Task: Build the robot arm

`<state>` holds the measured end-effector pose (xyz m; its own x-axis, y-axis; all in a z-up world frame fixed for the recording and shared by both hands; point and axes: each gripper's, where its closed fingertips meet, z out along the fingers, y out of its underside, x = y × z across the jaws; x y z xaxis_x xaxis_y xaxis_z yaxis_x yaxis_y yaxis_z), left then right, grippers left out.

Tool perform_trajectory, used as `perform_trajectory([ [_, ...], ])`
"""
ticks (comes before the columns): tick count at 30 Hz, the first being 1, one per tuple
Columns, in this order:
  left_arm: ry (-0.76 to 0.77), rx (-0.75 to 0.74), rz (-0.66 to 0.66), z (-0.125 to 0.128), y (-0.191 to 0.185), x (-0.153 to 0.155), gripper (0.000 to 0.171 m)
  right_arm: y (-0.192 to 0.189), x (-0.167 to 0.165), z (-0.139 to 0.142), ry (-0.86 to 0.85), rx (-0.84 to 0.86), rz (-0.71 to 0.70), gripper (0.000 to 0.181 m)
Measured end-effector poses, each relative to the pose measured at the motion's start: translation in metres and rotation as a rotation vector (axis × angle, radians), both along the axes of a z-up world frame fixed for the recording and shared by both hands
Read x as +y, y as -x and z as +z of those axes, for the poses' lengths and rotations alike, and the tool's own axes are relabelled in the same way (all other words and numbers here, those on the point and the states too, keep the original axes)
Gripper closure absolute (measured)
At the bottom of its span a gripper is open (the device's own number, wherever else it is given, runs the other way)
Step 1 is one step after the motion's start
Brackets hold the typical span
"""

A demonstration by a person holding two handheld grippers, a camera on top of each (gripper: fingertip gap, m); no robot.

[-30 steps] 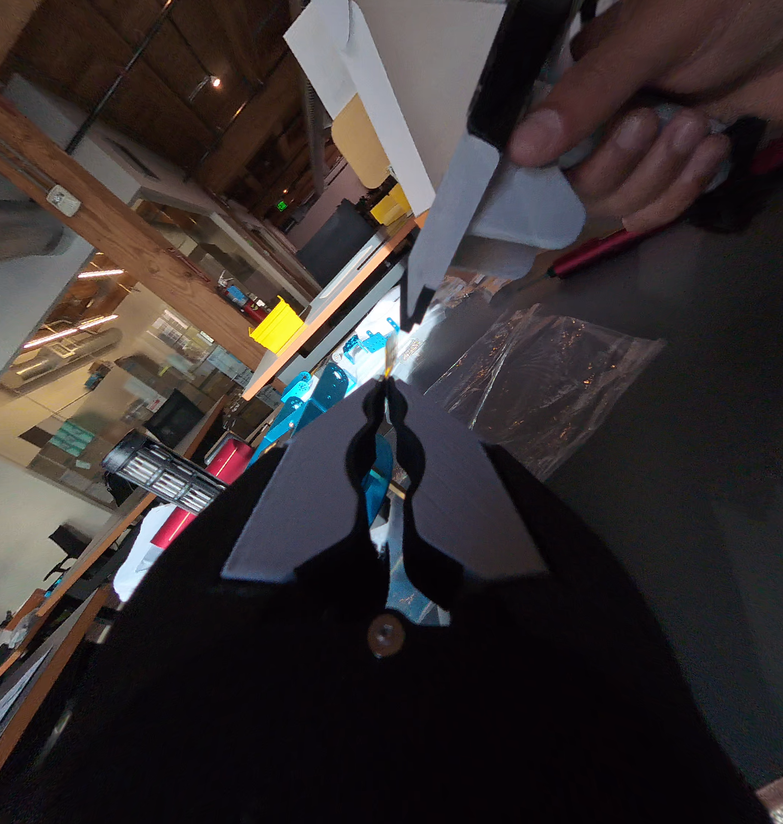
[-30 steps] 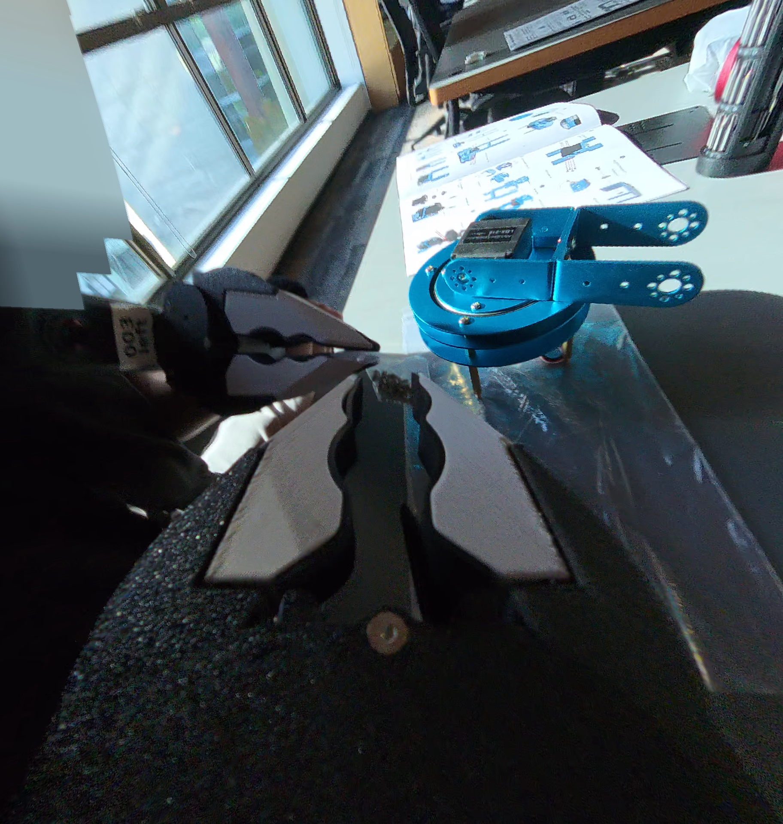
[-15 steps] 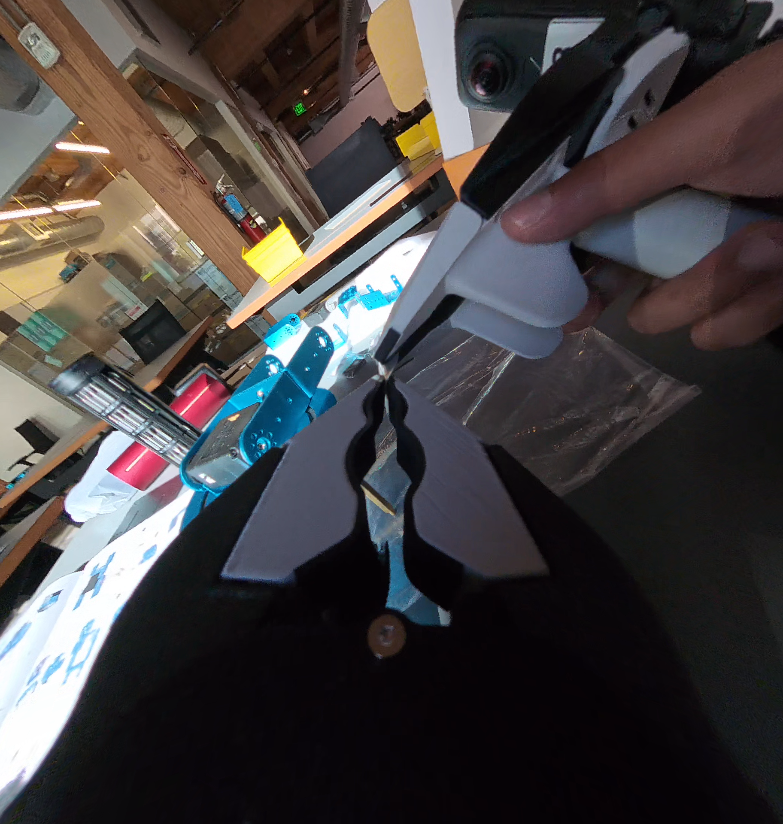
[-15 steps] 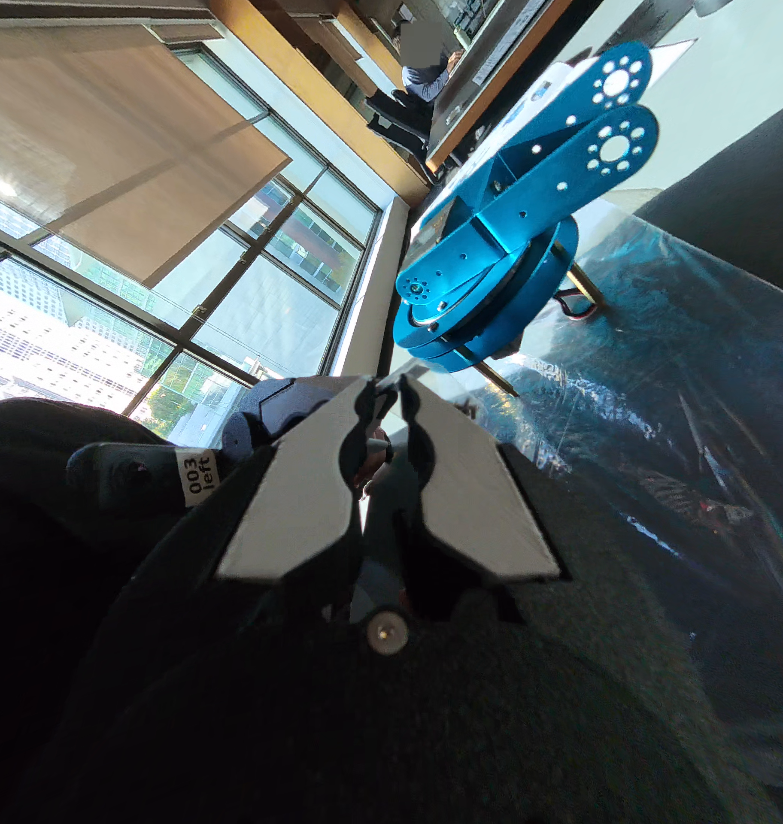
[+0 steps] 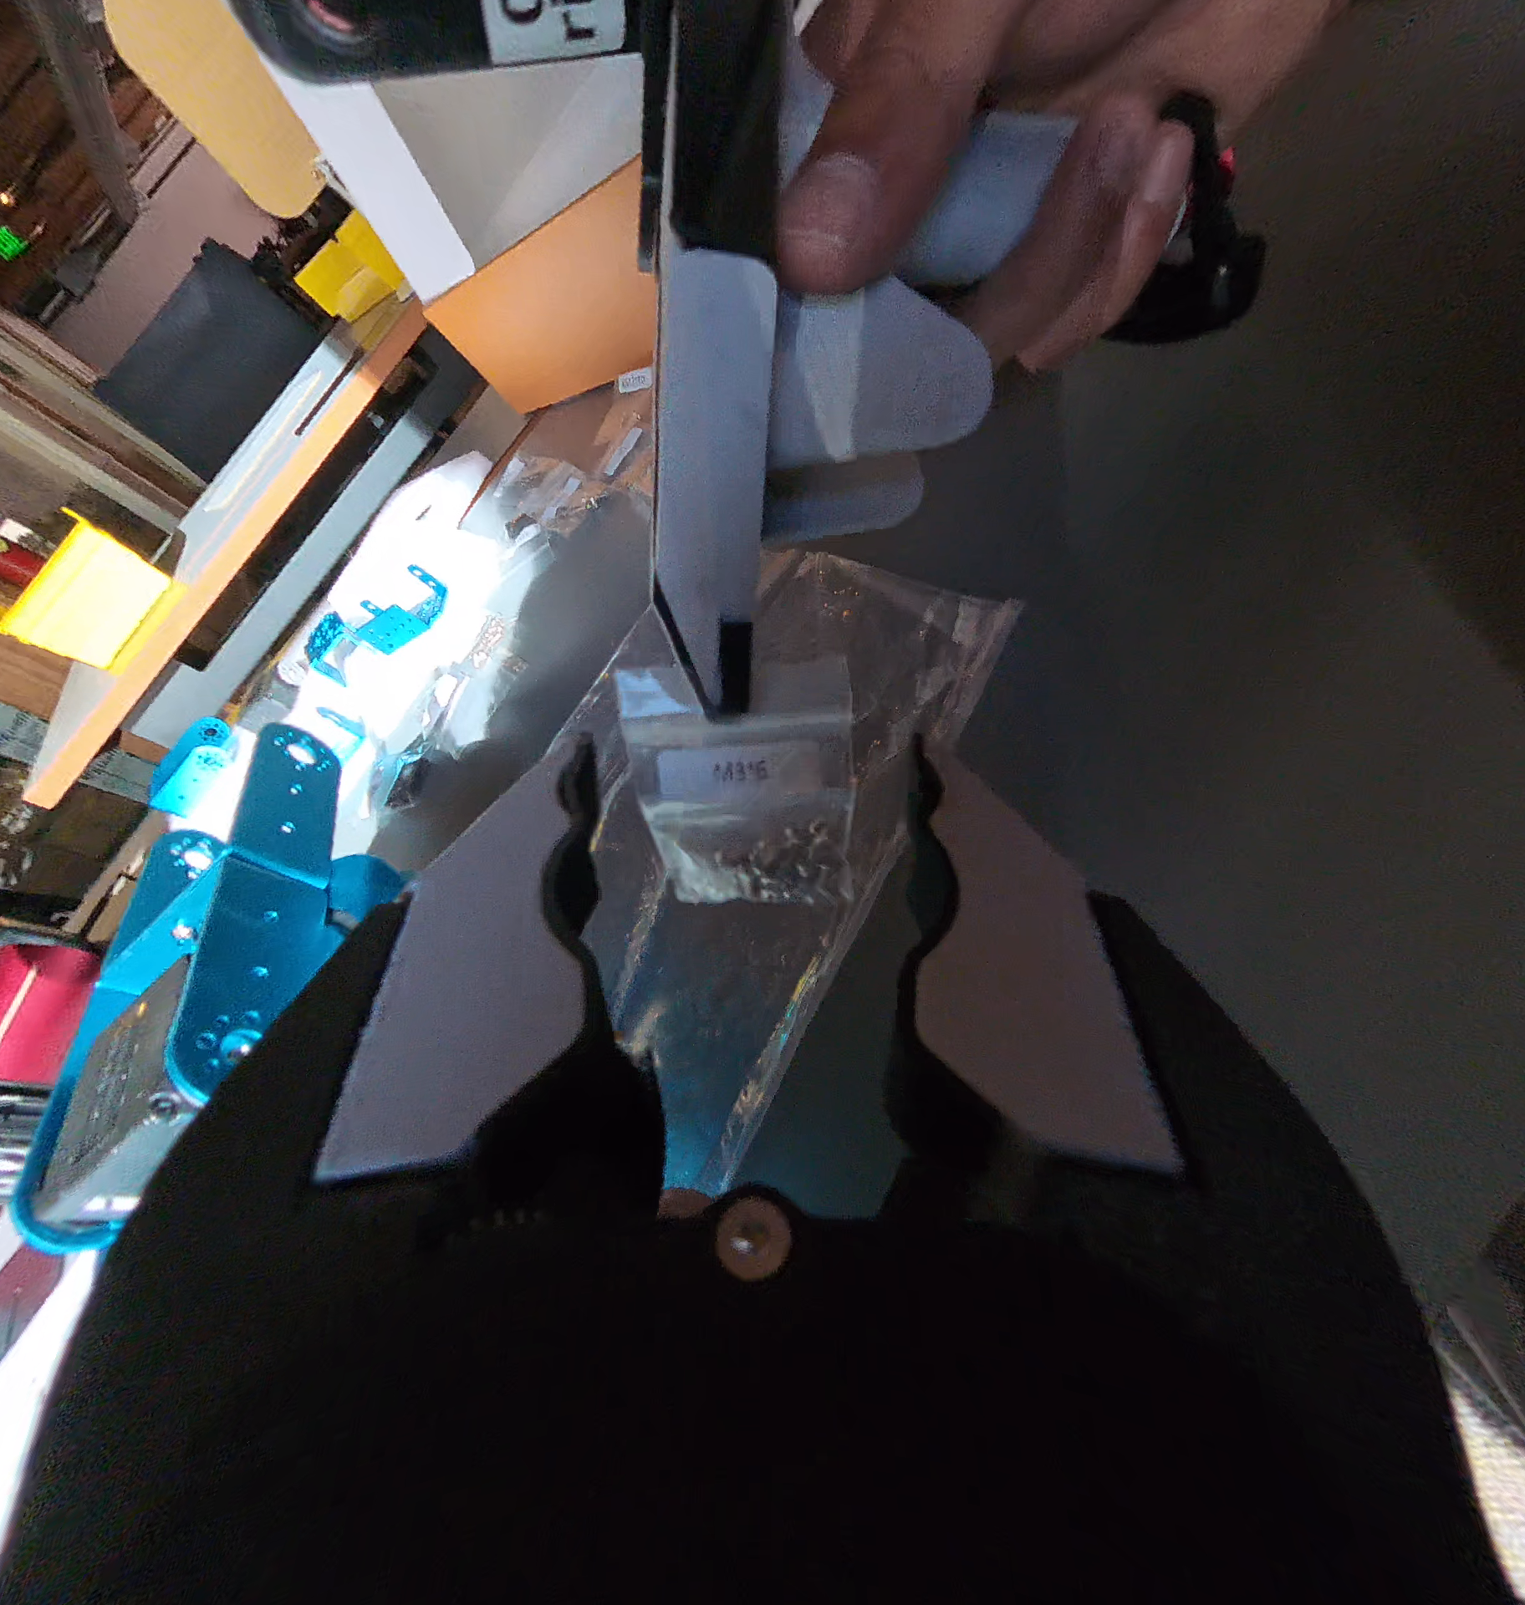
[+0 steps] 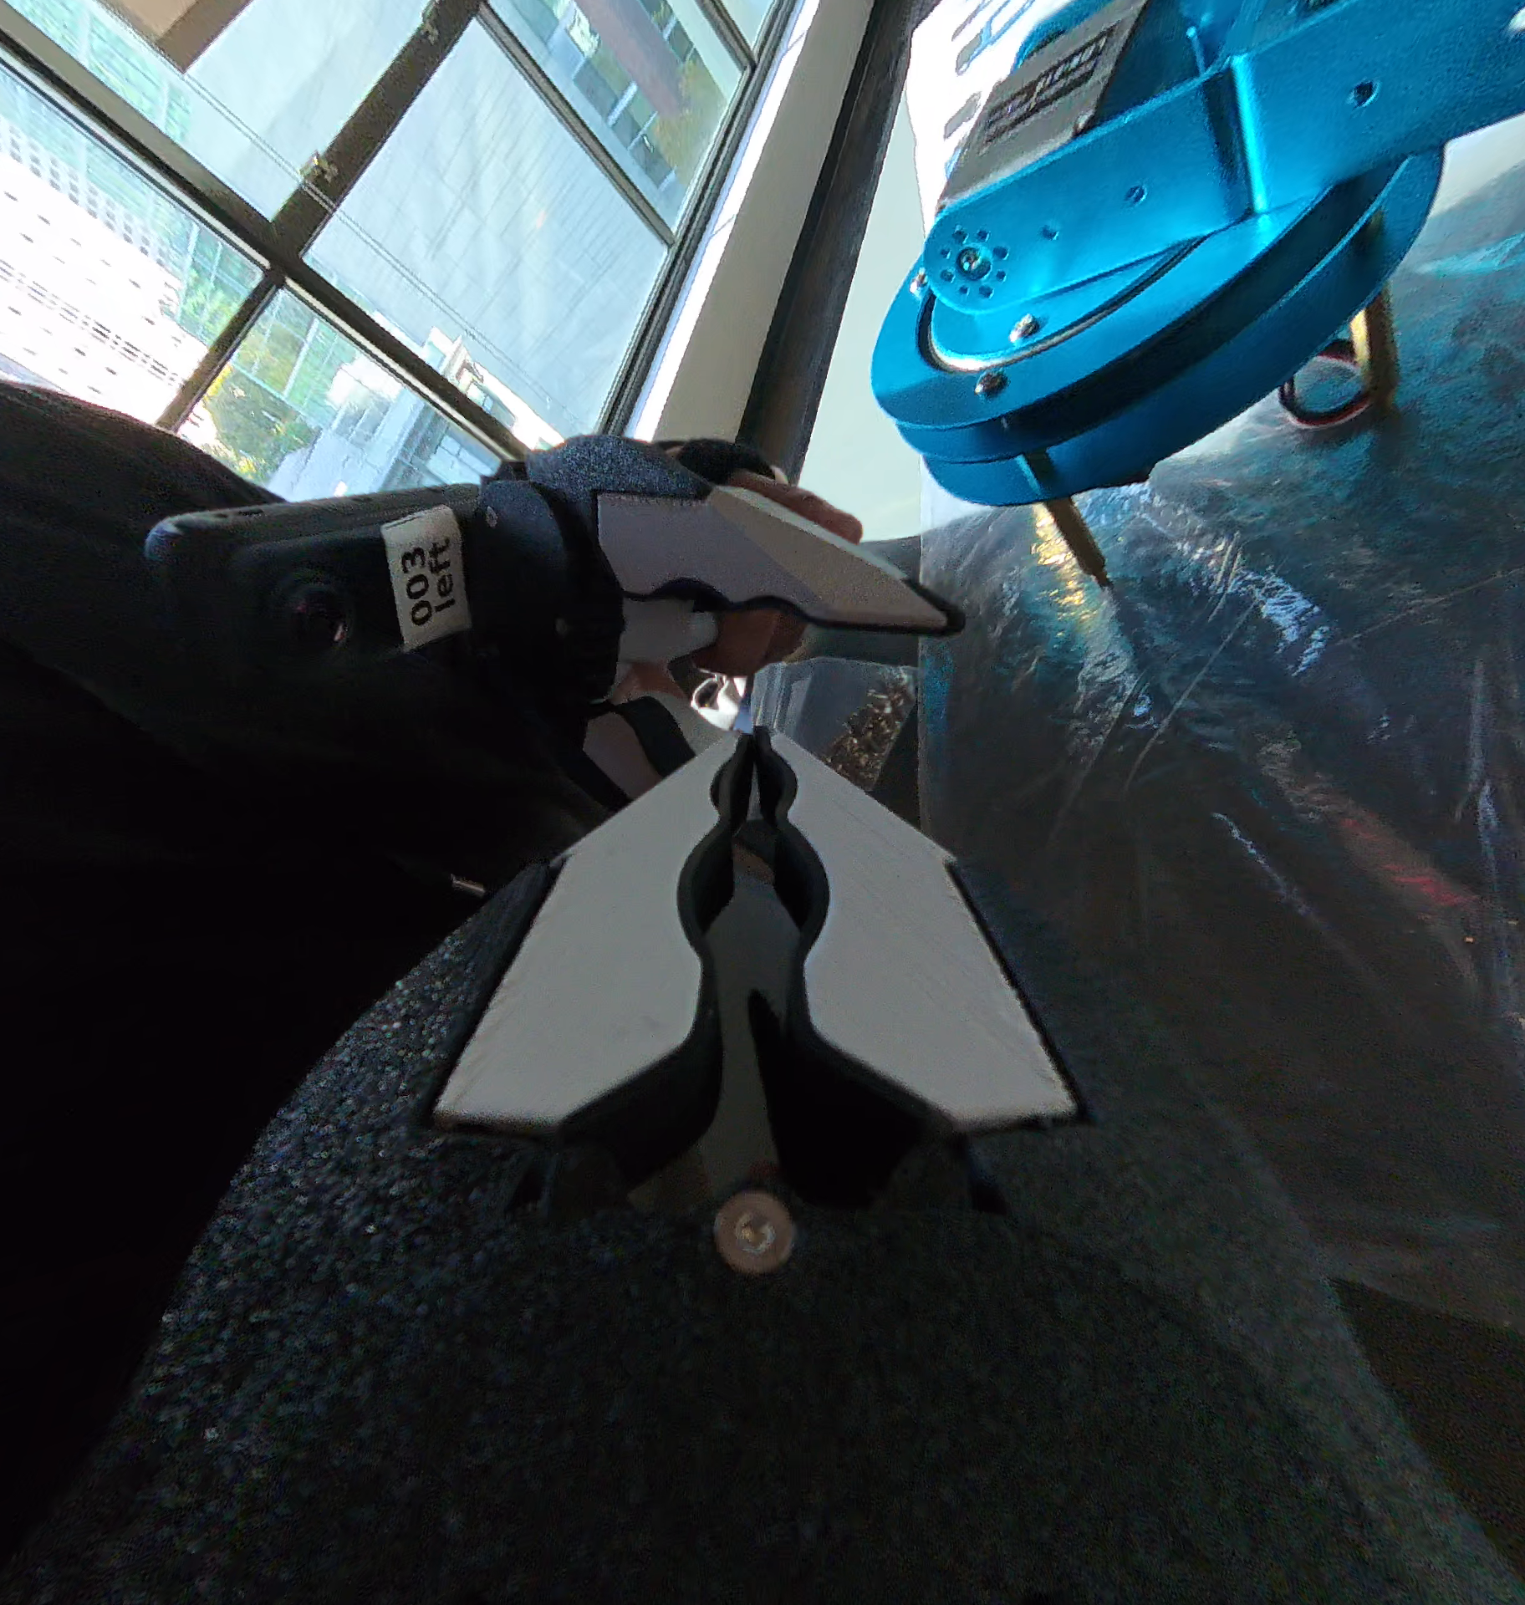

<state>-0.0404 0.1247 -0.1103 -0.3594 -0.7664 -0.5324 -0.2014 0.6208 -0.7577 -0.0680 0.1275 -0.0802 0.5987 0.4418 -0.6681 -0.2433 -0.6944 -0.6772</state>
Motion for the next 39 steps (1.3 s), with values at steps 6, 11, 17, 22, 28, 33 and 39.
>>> perform_trajectory([
  [6, 0.175, 0.080, -0.073, -0.001, 0.008, -0.004, 0.127, -0.010, 0.002, -0.006, -0.026, -0.099, -0.031, 0.181],
  [11, 0.532, 0.133, -0.173, 0.025, 0.014, 0.001, 0.145, -0.005, -0.001, 0.006, -0.120, -0.126, 0.003, 0.181],
  [17, 0.645, 0.219, -0.346, 0.030, 0.022, -0.009, 0.171, 0.000, 0.001, 0.010, -0.189, -0.204, 0.013, 0.181],
  [22, 0.611, 0.207, -0.427, 0.029, 0.027, -0.008, 0.171, -0.013, -0.003, 0.024, -0.247, -0.159, 0.046, 0.159],
  [28, 0.584, 0.190, -0.460, 0.028, 0.031, -0.012, 0.171, -0.014, 0.005, 0.013, -0.276, -0.131, 0.069, 0.140],
  [33, 0.504, 0.160, -0.448, 0.023, 0.032, -0.016, 0.171, -0.008, -0.006, 0.006, -0.273, 0.040, 0.092, 0.152],
  [39, 0.464, 0.216, -0.441, 0.013, 0.030, -0.020, 0.171, 0.001, -0.008, -0.006, -0.280, -0.034, 0.131, 0.153],
])
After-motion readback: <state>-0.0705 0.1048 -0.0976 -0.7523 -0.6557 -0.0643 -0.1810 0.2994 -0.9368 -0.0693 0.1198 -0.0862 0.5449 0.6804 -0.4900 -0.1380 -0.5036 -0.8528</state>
